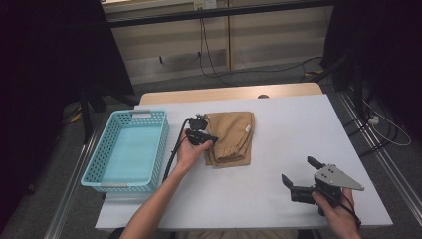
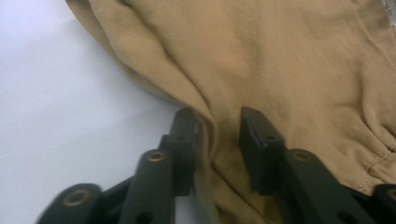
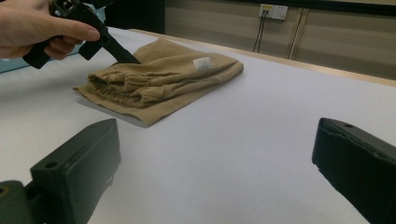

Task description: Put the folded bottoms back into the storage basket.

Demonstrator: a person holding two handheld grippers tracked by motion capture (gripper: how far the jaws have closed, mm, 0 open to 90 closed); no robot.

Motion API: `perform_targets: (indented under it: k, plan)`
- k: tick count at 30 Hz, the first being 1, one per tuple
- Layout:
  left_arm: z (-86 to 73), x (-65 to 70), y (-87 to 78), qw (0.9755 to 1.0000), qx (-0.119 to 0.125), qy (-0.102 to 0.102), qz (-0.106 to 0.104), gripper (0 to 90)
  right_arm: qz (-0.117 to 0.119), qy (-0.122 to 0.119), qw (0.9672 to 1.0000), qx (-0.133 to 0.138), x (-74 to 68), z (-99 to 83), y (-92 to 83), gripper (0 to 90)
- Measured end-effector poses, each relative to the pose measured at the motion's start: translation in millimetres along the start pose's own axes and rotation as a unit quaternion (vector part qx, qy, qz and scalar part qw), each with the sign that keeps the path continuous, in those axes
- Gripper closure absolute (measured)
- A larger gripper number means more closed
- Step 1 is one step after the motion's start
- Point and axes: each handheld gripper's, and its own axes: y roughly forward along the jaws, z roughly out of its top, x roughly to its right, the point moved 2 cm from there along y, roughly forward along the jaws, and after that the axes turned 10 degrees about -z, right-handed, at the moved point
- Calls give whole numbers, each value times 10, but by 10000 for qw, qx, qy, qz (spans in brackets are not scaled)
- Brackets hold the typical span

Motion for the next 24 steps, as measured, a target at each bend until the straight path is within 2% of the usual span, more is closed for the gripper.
perform_targets:
  k: [1,6,14,19,24]
  plan:
    - [-3,-5,-2,10000,-2,-20,-75,781,0,4,10000,-1,1,0,1,8]
    - [0,-34,-17,9997,14,-94,-220,841,-3,-6,10000,13,2,3,-15,8]
    - [9,-96,-78,9976,238,-372,-539,852,-46,-10,10000,-11,50,-5,-19,8]
    - [26,-98,-130,9968,314,-395,-625,853,-46,-13,10000,-13,48,-4,-16,8]
    - [58,-63,-196,9955,496,-380,-718,854,-62,1,10000,-4,56,-3,-21,8]
